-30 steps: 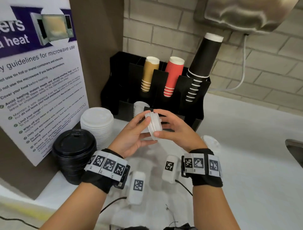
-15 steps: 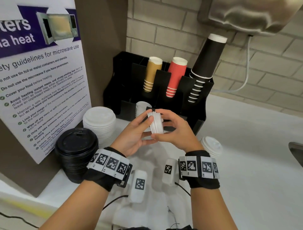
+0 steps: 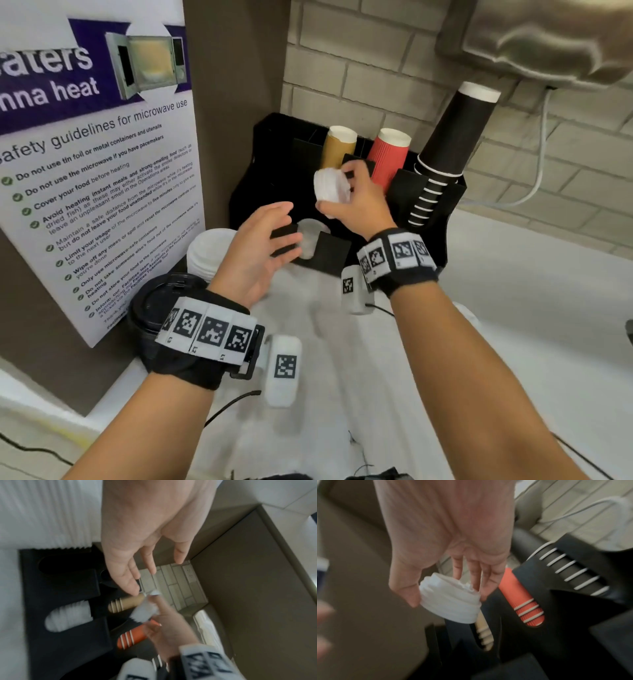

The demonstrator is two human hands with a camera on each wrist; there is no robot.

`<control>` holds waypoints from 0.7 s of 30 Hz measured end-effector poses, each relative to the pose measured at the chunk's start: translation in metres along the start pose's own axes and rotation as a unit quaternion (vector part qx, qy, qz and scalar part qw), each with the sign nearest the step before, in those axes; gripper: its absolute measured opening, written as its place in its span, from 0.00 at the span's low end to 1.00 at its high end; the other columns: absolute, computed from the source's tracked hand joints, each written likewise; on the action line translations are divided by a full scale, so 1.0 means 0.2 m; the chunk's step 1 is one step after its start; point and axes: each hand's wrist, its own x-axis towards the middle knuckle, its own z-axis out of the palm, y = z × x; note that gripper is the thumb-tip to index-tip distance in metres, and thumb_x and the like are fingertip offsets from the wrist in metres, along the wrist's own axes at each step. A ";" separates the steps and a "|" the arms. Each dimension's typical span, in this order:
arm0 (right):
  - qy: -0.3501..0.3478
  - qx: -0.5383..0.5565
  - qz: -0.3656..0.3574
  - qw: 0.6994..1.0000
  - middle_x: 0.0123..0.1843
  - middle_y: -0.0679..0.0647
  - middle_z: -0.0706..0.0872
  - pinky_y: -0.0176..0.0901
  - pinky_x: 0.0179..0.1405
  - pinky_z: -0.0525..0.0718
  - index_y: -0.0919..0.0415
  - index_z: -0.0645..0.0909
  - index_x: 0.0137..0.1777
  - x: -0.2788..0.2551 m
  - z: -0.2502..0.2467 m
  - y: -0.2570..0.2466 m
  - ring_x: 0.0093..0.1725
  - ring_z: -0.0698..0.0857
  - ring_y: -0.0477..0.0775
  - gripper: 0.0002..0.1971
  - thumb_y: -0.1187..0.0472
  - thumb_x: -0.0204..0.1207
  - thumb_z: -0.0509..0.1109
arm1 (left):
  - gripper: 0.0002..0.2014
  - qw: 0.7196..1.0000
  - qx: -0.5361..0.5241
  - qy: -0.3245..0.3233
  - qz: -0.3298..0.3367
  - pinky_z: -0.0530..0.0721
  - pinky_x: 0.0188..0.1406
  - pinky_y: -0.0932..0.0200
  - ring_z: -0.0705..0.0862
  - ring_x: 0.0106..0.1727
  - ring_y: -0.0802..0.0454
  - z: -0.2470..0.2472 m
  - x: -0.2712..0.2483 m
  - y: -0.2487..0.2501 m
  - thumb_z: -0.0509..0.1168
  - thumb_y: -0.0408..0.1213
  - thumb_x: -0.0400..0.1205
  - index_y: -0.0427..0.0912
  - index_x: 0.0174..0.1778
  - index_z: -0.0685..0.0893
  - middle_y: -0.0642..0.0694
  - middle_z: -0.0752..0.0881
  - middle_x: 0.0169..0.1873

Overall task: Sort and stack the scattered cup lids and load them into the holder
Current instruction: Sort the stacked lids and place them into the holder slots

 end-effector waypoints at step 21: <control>-0.210 -0.394 0.046 0.893 0.68 0.57 0.77 0.62 0.67 0.69 0.56 0.69 0.74 0.12 0.29 0.03 0.67 0.76 0.62 0.38 0.49 0.65 0.79 | 0.08 1.000 -0.014 0.007 0.013 0.84 0.45 0.59 0.84 0.44 0.52 -0.07 -0.04 0.08 0.60 0.37 0.86 0.48 0.51 0.85 0.48 0.80 0.49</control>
